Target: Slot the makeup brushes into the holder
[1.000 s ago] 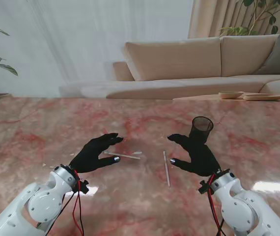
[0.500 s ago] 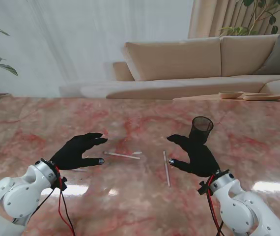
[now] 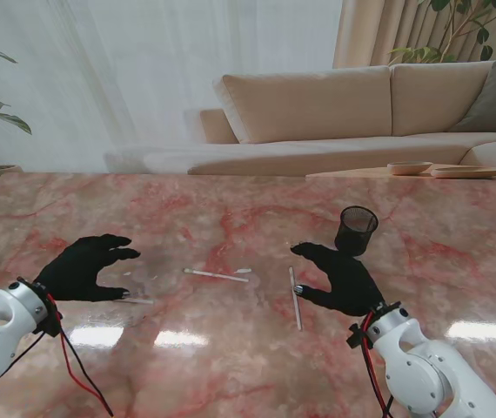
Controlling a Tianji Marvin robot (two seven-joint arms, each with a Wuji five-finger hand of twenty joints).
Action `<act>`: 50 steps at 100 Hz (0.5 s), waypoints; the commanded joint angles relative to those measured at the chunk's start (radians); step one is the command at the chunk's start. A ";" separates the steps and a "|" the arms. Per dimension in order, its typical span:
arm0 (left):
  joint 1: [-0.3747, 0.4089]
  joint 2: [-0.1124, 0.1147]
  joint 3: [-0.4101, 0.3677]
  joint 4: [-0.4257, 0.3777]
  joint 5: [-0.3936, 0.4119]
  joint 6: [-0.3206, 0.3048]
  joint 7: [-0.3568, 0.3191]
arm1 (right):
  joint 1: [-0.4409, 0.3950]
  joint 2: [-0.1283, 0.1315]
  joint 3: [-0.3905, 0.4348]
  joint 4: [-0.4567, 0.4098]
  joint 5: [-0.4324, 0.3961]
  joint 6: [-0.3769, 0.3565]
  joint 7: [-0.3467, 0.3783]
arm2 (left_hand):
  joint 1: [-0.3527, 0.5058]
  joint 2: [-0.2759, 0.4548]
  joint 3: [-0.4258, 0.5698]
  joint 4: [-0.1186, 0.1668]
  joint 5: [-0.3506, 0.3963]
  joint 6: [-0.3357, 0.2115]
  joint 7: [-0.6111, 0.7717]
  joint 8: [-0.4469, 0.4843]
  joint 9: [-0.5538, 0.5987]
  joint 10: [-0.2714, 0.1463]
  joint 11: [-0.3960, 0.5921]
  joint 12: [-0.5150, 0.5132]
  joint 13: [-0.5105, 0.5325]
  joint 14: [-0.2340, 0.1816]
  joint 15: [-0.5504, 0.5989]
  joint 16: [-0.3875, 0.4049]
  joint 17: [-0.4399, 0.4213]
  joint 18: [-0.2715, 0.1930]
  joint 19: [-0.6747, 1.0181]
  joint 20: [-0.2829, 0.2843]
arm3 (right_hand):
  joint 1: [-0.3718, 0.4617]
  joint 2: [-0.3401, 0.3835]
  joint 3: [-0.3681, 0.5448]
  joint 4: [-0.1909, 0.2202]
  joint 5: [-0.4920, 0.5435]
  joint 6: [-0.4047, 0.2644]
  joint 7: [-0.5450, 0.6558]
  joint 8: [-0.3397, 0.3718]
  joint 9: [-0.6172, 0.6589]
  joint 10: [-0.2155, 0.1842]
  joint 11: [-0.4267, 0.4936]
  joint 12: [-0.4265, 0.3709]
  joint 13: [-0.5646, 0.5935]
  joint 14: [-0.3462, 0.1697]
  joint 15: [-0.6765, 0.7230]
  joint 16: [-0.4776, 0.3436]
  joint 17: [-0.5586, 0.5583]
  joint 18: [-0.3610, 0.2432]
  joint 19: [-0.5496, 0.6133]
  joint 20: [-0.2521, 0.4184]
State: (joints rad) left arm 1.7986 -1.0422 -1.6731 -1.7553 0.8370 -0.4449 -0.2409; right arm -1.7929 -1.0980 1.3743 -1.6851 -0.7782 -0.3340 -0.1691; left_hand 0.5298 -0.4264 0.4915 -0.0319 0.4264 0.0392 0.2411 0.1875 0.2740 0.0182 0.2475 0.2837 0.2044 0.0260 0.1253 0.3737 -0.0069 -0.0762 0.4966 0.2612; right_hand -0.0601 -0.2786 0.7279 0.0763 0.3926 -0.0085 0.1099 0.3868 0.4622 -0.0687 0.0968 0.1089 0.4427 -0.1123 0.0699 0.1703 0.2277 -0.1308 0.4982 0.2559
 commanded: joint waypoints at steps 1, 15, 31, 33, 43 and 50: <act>0.013 0.016 -0.018 0.017 0.017 0.000 -0.018 | -0.001 0.000 -0.005 0.003 0.001 0.008 0.016 | -0.038 -0.049 0.058 -0.044 -0.024 -0.033 0.026 0.017 -0.025 -0.025 0.018 0.015 -0.053 -0.037 0.010 0.011 0.002 -0.059 -0.047 -0.024 | 0.026 -0.006 -0.019 -0.038 -0.006 -0.013 0.006 0.004 -0.015 0.001 -0.008 -0.006 -0.034 -0.011 -0.010 -0.018 -0.012 -0.035 -0.027 -0.007; 0.022 0.021 -0.050 0.035 0.051 0.000 -0.035 | 0.013 0.001 -0.017 0.010 0.004 0.014 0.022 | -0.035 -0.099 0.141 -0.062 -0.021 -0.049 0.045 0.027 -0.039 -0.028 0.025 0.026 -0.074 -0.038 0.009 0.020 0.000 -0.060 -0.103 -0.024 | 0.030 -0.006 -0.021 -0.038 -0.005 -0.014 0.006 0.005 -0.015 0.000 -0.007 -0.005 -0.034 -0.012 -0.010 -0.017 -0.013 -0.036 -0.027 -0.006; 0.027 0.021 -0.065 0.058 0.091 0.005 -0.018 | 0.029 0.002 -0.031 0.019 0.007 0.018 0.029 | -0.038 -0.126 0.193 -0.075 -0.019 -0.050 0.062 0.036 -0.041 -0.030 0.031 0.036 -0.080 -0.037 0.010 0.027 -0.001 -0.061 -0.132 -0.002 | 0.035 -0.008 -0.023 -0.038 -0.005 -0.016 0.007 0.007 -0.016 -0.001 -0.005 -0.004 -0.033 -0.014 -0.009 -0.016 -0.013 -0.037 -0.028 -0.006; 0.028 0.021 -0.065 0.061 0.094 0.007 -0.016 | 0.031 0.002 -0.033 0.021 0.008 0.018 0.030 | -0.037 -0.127 0.196 -0.075 -0.017 -0.053 0.064 0.036 -0.041 -0.031 0.030 0.036 -0.080 -0.036 0.010 0.027 -0.003 -0.060 -0.134 -0.001 | 0.035 -0.008 -0.023 -0.038 -0.005 -0.015 0.007 0.007 -0.015 -0.001 -0.004 -0.004 -0.034 -0.014 -0.009 -0.016 -0.013 -0.037 -0.028 -0.006; 0.030 0.022 -0.071 0.068 0.113 0.012 -0.014 | 0.038 0.003 -0.039 0.026 0.011 0.020 0.036 | -0.023 -0.140 0.242 -0.076 -0.019 -0.101 0.073 0.041 -0.045 -0.032 0.027 0.036 -0.112 -0.042 -0.002 0.024 -0.007 -0.060 -0.185 0.006 | 0.037 -0.008 -0.024 -0.038 -0.005 -0.016 0.007 0.008 -0.014 -0.002 -0.002 -0.003 -0.033 -0.015 -0.008 -0.015 -0.013 -0.037 -0.028 -0.005; 0.032 0.023 -0.076 0.072 0.123 0.014 -0.016 | 0.040 0.003 -0.041 0.027 0.013 0.019 0.041 | -0.006 -0.162 0.285 -0.081 -0.019 -0.140 0.085 0.047 -0.049 -0.036 0.028 0.038 -0.124 -0.046 -0.007 0.022 -0.010 -0.063 -0.224 0.016 | 0.038 -0.008 -0.025 -0.039 -0.003 -0.016 0.008 0.008 -0.012 -0.003 0.000 -0.002 -0.032 -0.013 -0.008 -0.015 -0.012 -0.036 -0.027 -0.005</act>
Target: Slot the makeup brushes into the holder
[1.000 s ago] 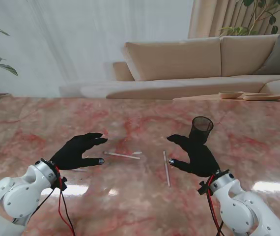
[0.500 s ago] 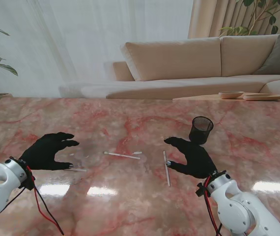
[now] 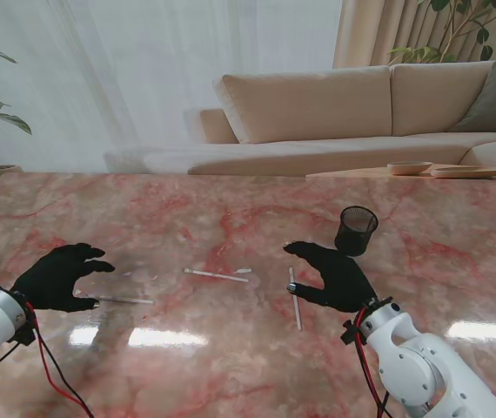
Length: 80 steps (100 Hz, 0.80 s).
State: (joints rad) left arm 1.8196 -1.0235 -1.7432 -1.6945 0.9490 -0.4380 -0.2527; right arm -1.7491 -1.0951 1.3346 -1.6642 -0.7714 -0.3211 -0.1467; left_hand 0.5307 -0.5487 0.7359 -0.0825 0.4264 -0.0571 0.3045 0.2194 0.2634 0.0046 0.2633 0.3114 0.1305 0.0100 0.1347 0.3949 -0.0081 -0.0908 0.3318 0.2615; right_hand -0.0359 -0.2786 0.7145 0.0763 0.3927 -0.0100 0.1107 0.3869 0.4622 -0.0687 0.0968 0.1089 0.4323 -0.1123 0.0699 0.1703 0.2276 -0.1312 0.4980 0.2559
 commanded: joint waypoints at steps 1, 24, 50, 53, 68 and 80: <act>0.011 0.005 -0.007 0.012 0.012 0.007 -0.004 | -0.004 0.000 -0.002 0.006 0.006 0.006 0.019 | -0.004 -0.043 0.044 -0.030 -0.019 -0.047 0.023 0.016 -0.038 -0.023 0.013 0.010 -0.051 -0.030 -0.016 0.001 -0.009 -0.049 -0.062 0.017 | 0.015 -0.008 -0.011 -0.039 -0.003 -0.015 0.007 0.009 -0.012 -0.001 0.000 -0.002 -0.023 -0.014 -0.008 -0.015 -0.012 -0.036 -0.027 -0.004; 0.009 0.010 -0.027 0.020 0.064 0.012 -0.014 | -0.002 0.000 -0.006 0.008 0.012 0.011 0.020 | 0.030 -0.090 0.144 -0.043 -0.016 -0.069 0.130 0.072 -0.040 -0.026 0.029 0.024 -0.056 -0.026 -0.014 0.014 -0.014 -0.043 -0.114 0.091 | 0.020 -0.010 -0.013 -0.039 0.002 -0.016 0.010 0.011 -0.008 -0.002 0.005 0.001 -0.018 -0.009 -0.006 -0.012 -0.011 -0.035 -0.027 -0.003; -0.008 0.015 -0.022 0.046 0.135 0.033 -0.013 | 0.006 0.001 -0.007 0.011 0.013 0.005 0.026 | 0.070 -0.107 0.231 -0.050 0.024 -0.010 0.289 0.156 -0.039 -0.014 0.045 0.034 -0.057 -0.019 0.002 0.027 -0.015 -0.025 -0.103 0.137 | 0.022 -0.010 -0.014 -0.039 0.003 -0.017 0.011 0.013 -0.004 -0.003 0.007 0.002 -0.016 -0.012 -0.006 -0.011 -0.009 -0.036 -0.026 -0.003; -0.010 0.015 -0.018 0.052 0.148 0.043 -0.006 | 0.007 0.001 -0.007 0.011 0.012 0.005 0.026 | 0.079 -0.111 0.238 -0.049 0.018 -0.036 0.306 0.168 -0.052 -0.015 0.029 0.025 -0.061 -0.017 0.003 0.028 -0.020 -0.024 -0.110 0.139 | 0.023 -0.010 -0.014 -0.039 0.003 -0.017 0.011 0.013 -0.003 -0.003 0.007 0.002 -0.016 -0.012 -0.006 -0.011 -0.010 -0.035 -0.026 -0.003; -0.032 0.018 -0.001 0.090 0.186 0.066 0.020 | 0.016 0.001 -0.015 0.019 0.014 0.006 0.025 | 0.114 -0.105 0.268 -0.041 -0.014 -0.182 0.396 0.255 -0.056 -0.031 0.030 0.038 -0.064 -0.021 -0.002 0.041 -0.031 -0.031 -0.140 0.195 | 0.024 -0.009 -0.014 -0.039 0.005 -0.019 0.012 0.013 -0.001 -0.006 0.010 0.003 -0.015 -0.014 -0.005 -0.010 -0.010 -0.036 -0.026 -0.002; -0.049 0.021 0.011 0.115 0.195 0.076 0.019 | 0.022 0.000 -0.022 0.024 0.017 0.010 0.023 | 0.119 -0.098 0.274 -0.038 -0.024 -0.225 0.422 0.287 -0.056 -0.042 0.023 0.041 -0.067 -0.022 -0.006 0.048 -0.037 -0.030 -0.154 0.229 | 0.026 -0.009 -0.015 -0.039 0.006 -0.019 0.012 0.014 -0.001 -0.007 0.012 0.004 -0.015 -0.014 -0.005 -0.010 -0.009 -0.037 -0.026 -0.002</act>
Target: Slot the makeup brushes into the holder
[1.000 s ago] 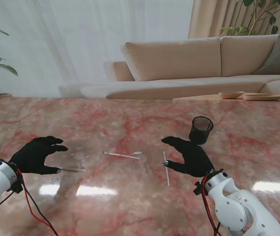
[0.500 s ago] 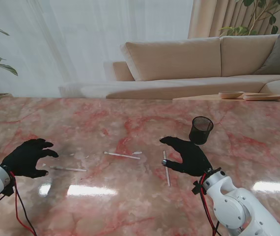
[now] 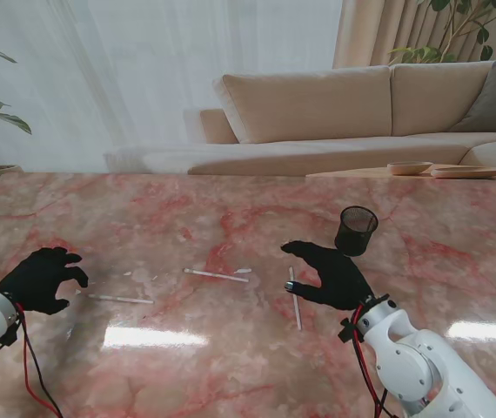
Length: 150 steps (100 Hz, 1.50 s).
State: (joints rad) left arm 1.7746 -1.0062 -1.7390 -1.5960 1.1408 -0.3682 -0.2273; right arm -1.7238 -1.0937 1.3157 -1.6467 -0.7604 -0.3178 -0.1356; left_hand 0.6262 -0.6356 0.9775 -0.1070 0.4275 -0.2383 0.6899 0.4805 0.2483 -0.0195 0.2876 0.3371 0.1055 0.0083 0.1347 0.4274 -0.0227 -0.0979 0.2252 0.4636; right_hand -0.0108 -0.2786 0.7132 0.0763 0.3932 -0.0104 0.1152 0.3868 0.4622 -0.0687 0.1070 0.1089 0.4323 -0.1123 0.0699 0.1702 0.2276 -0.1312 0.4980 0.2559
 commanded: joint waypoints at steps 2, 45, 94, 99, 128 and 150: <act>-0.006 0.003 0.009 0.021 0.001 0.008 -0.007 | -0.003 -0.002 -0.004 0.007 0.006 0.007 0.011 | 0.025 -0.011 0.032 -0.013 -0.023 -0.048 0.039 0.030 -0.041 -0.020 -0.002 0.015 -0.042 -0.021 -0.007 0.017 -0.023 -0.023 -0.050 0.031 | 0.001 -0.009 -0.014 -0.039 0.005 -0.019 0.008 0.014 -0.001 -0.007 0.002 0.005 -0.015 -0.014 -0.005 -0.010 -0.010 -0.038 -0.026 -0.002; -0.038 0.009 0.048 0.071 -0.027 0.035 -0.055 | -0.006 -0.003 0.000 0.005 0.000 0.006 0.001 | 0.015 -0.016 0.006 -0.017 -0.025 -0.053 -0.020 0.006 -0.052 -0.026 -0.051 0.015 -0.055 -0.018 -0.042 0.024 -0.017 -0.005 -0.088 0.037 | 0.006 -0.009 -0.016 -0.038 0.006 -0.021 0.009 0.015 0.003 -0.009 0.007 0.008 -0.014 -0.012 -0.004 -0.007 -0.010 -0.036 -0.026 -0.001; -0.100 0.001 0.149 0.146 -0.071 0.099 0.019 | -0.016 -0.004 0.005 0.008 0.006 0.008 -0.001 | -0.017 -0.036 -0.004 -0.026 -0.004 -0.051 0.095 0.064 -0.047 -0.026 -0.031 0.034 -0.049 -0.009 -0.023 0.046 -0.026 0.014 -0.067 0.095 | 0.011 -0.007 -0.019 -0.039 0.008 -0.022 0.009 0.016 0.011 -0.011 0.009 0.012 -0.012 -0.015 -0.004 -0.006 -0.009 -0.036 -0.026 0.000; -0.105 0.001 0.158 0.153 -0.071 0.106 0.020 | -0.018 -0.004 0.008 0.007 0.005 0.007 -0.003 | -0.017 -0.036 -0.003 -0.027 0.005 -0.050 0.118 0.085 -0.047 -0.027 -0.031 0.032 -0.049 -0.011 -0.023 0.045 -0.026 0.014 -0.068 0.098 | 0.012 -0.007 -0.019 -0.039 0.008 -0.022 0.009 0.016 0.013 -0.010 0.010 0.013 -0.012 -0.014 -0.004 -0.006 -0.009 -0.037 -0.026 0.001; -0.117 -0.001 0.180 0.193 -0.068 0.112 0.070 | -0.027 -0.005 0.016 0.004 0.006 0.008 -0.010 | -0.009 -0.060 0.000 -0.051 0.069 -0.059 0.221 0.196 -0.038 -0.027 0.006 0.039 -0.040 -0.008 0.004 0.052 -0.030 0.019 -0.051 0.136 | 0.015 -0.005 -0.022 -0.038 0.009 -0.022 0.010 0.016 0.016 -0.011 0.010 0.016 -0.011 -0.014 -0.004 -0.005 -0.009 -0.036 -0.025 0.001; -0.113 -0.006 0.197 0.219 -0.102 0.116 0.102 | -0.031 -0.005 0.018 -0.001 0.006 0.013 -0.009 | 0.042 -0.063 -0.003 -0.091 0.110 -0.074 0.219 0.185 -0.036 -0.021 0.029 0.039 -0.043 0.001 0.004 0.046 -0.035 0.036 -0.043 0.161 | 0.019 0.000 -0.024 -0.038 0.012 -0.022 0.011 0.016 0.023 -0.012 0.013 0.020 -0.009 -0.015 -0.002 -0.003 -0.008 -0.037 -0.025 0.002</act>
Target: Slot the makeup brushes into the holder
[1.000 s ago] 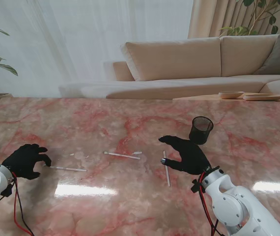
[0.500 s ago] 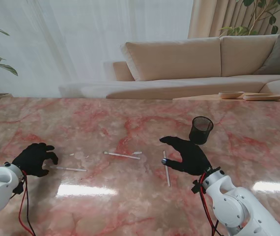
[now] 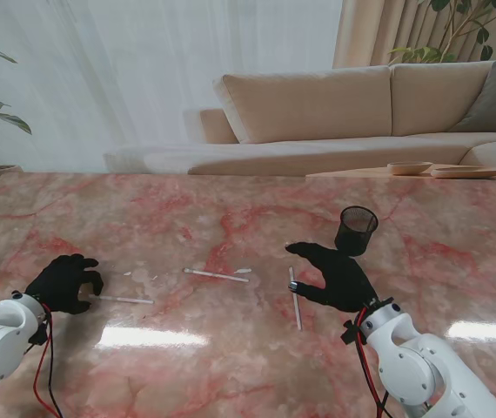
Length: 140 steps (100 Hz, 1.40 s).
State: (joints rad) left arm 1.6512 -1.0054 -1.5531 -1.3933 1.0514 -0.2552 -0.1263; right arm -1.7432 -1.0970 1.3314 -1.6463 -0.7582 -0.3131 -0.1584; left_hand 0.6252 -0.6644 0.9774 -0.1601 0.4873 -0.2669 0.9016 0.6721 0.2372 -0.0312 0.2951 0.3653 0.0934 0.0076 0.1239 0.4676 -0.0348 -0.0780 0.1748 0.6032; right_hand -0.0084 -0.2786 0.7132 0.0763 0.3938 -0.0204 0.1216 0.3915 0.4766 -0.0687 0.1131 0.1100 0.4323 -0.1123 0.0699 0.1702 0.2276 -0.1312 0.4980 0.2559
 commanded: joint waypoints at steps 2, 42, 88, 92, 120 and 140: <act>0.010 -0.007 0.013 0.019 -0.015 0.003 0.003 | -0.012 -0.002 0.003 -0.002 0.004 0.008 0.014 | 0.046 -0.037 -0.003 -0.039 0.056 -0.045 0.008 -0.008 -0.024 -0.009 0.023 0.010 -0.032 0.007 0.014 0.006 -0.024 0.020 0.008 0.023 | 0.017 0.001 -0.024 -0.038 0.012 -0.013 0.005 0.012 0.009 -0.013 0.008 0.020 -0.009 -0.015 -0.002 -0.003 -0.008 -0.037 -0.025 0.002; -0.010 -0.008 0.047 0.059 -0.012 0.031 0.035 | -0.020 -0.003 0.011 -0.010 0.001 0.010 0.011 | 0.159 0.006 -0.045 -0.047 0.199 -0.054 0.066 -0.158 0.008 -0.006 0.065 0.011 -0.023 0.008 0.044 0.019 -0.030 0.028 0.027 0.093 | 0.021 0.003 -0.029 -0.038 0.014 -0.013 0.007 0.012 0.023 -0.019 0.015 0.033 -0.005 -0.025 0.000 0.001 -0.007 -0.040 -0.023 0.003; -0.030 -0.013 0.098 0.122 -0.014 0.064 0.109 | -0.031 -0.002 0.024 -0.025 -0.006 0.014 0.015 | 0.135 0.065 -0.111 -0.050 0.315 -0.039 0.134 -0.277 0.068 -0.020 0.075 0.014 -0.007 -0.002 0.093 0.029 -0.024 0.019 0.051 0.108 | 0.032 0.000 -0.032 -0.038 0.023 -0.016 0.011 0.012 0.047 -0.022 0.026 0.052 0.002 -0.026 0.003 0.005 -0.004 -0.038 -0.020 0.006; -0.030 -0.012 0.098 0.121 -0.012 0.064 0.108 | -0.032 -0.002 0.024 -0.025 -0.005 0.014 0.014 | 0.132 0.071 -0.114 -0.050 0.314 -0.041 0.138 -0.274 0.069 -0.019 0.076 0.015 -0.007 -0.003 0.093 0.029 -0.025 0.016 0.051 0.107 | 0.032 0.000 -0.033 -0.038 0.024 -0.015 0.011 0.013 0.048 -0.022 0.027 0.054 0.002 -0.026 0.003 0.005 -0.004 -0.038 -0.019 0.006; -0.027 -0.005 0.105 0.122 0.014 0.053 0.085 | -0.034 -0.002 0.028 -0.031 -0.010 0.016 0.012 | 0.123 0.124 -0.133 -0.064 0.286 -0.048 0.094 -0.113 0.054 -0.020 0.082 0.028 -0.016 -0.018 0.072 0.028 -0.026 0.007 0.011 0.088 | 0.038 0.007 -0.036 -0.040 0.026 -0.017 0.012 0.011 0.063 -0.025 0.035 0.067 0.006 -0.026 0.004 0.007 -0.003 -0.035 -0.016 0.008; -0.026 0.003 0.122 0.128 0.038 0.048 0.064 | -0.039 -0.002 0.042 -0.050 -0.019 0.012 0.011 | 0.111 0.145 -0.111 -0.068 0.268 -0.048 0.029 0.069 0.052 -0.022 0.105 0.056 -0.022 -0.024 0.051 0.051 -0.015 0.002 -0.022 0.010 | 0.043 0.010 -0.041 -0.039 0.028 -0.018 0.013 0.011 0.066 -0.025 0.036 0.074 0.009 -0.026 0.005 0.008 -0.002 -0.036 -0.015 0.009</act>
State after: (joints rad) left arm 1.5893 -0.9970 -1.4565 -1.3204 1.0674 -0.2024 -0.0336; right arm -1.7735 -1.0978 1.3692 -1.6864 -0.7790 -0.3039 -0.1569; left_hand 0.7220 -0.5843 0.8905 -0.2183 0.6651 -0.2904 0.9436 0.7469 0.2944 -0.0326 0.3704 0.3994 0.0938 0.0080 0.1945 0.5025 -0.0473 -0.0570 0.1931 0.6326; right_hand 0.0030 -0.2786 0.6943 0.0763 0.4070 -0.0219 0.1338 0.3995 0.5383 -0.0744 0.1472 0.1707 0.4328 -0.1123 0.0720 0.1702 0.2276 -0.1317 0.4979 0.2559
